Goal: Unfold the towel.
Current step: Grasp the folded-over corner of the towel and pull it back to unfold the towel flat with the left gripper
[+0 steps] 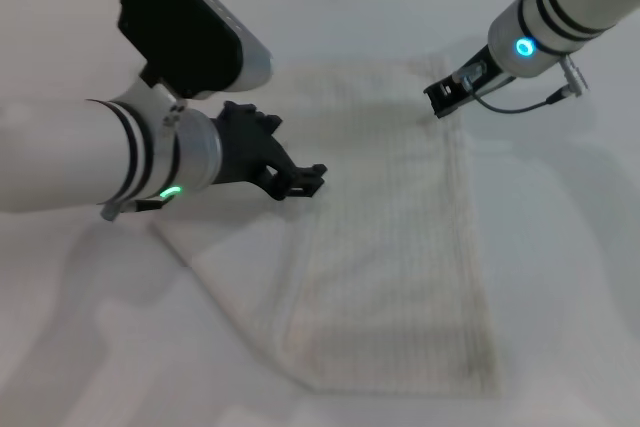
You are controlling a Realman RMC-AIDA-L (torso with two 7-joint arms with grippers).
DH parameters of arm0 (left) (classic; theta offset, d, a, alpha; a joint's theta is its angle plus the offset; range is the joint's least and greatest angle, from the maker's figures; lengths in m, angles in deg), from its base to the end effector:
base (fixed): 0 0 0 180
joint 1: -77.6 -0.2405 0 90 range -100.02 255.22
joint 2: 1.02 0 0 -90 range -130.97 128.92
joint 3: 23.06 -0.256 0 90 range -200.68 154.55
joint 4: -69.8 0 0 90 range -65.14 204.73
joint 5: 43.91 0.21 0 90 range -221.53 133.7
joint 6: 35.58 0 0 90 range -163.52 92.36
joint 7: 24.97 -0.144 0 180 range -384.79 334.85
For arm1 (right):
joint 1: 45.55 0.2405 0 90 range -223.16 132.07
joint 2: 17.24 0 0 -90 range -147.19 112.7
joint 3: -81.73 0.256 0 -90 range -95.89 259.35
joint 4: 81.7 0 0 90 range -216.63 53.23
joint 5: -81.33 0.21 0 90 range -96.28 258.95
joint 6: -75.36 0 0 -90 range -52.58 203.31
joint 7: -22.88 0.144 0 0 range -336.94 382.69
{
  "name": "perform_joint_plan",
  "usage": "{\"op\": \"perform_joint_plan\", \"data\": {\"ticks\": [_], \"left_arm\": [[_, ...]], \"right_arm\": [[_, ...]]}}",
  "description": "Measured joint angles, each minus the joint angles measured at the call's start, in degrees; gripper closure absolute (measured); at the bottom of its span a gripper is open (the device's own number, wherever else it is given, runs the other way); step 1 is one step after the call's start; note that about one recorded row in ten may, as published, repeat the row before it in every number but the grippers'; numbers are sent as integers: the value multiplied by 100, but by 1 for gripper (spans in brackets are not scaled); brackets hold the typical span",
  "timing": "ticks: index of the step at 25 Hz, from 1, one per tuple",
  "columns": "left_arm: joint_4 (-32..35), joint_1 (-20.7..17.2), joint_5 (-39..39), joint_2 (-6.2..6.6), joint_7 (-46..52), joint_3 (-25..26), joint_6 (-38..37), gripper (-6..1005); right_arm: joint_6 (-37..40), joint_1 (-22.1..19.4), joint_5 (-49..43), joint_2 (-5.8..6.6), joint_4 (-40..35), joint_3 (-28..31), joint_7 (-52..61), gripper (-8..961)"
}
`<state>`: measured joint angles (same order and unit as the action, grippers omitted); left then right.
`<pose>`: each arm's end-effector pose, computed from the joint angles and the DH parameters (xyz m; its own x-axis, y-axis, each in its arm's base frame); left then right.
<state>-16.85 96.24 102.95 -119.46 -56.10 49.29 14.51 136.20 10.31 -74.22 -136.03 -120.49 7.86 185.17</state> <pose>-0.1540 0.3308 -0.0634 0.9383 0.3439 0.0372 0.3069 -0.7778 -0.5485 0.1810 0.4404 -0.0453 0.5746 -0.8183 -0.0128 -0.6621 -0.4556 -0.5951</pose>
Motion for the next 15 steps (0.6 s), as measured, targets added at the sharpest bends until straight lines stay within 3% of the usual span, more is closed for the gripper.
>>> {"op": "perform_joint_plan", "data": {"ticks": [8, 15], "left_arm": [[126, 100, -12, -13, 23, -240, -91, 256], [729, 483, -16, -21, 166, -478, -152, 267]], "right_arm": [[-139, -28, 0, -12, 180, -49, -5, 950], [-112, -29, 15, -14, 185, -56, -36, 948]]}}
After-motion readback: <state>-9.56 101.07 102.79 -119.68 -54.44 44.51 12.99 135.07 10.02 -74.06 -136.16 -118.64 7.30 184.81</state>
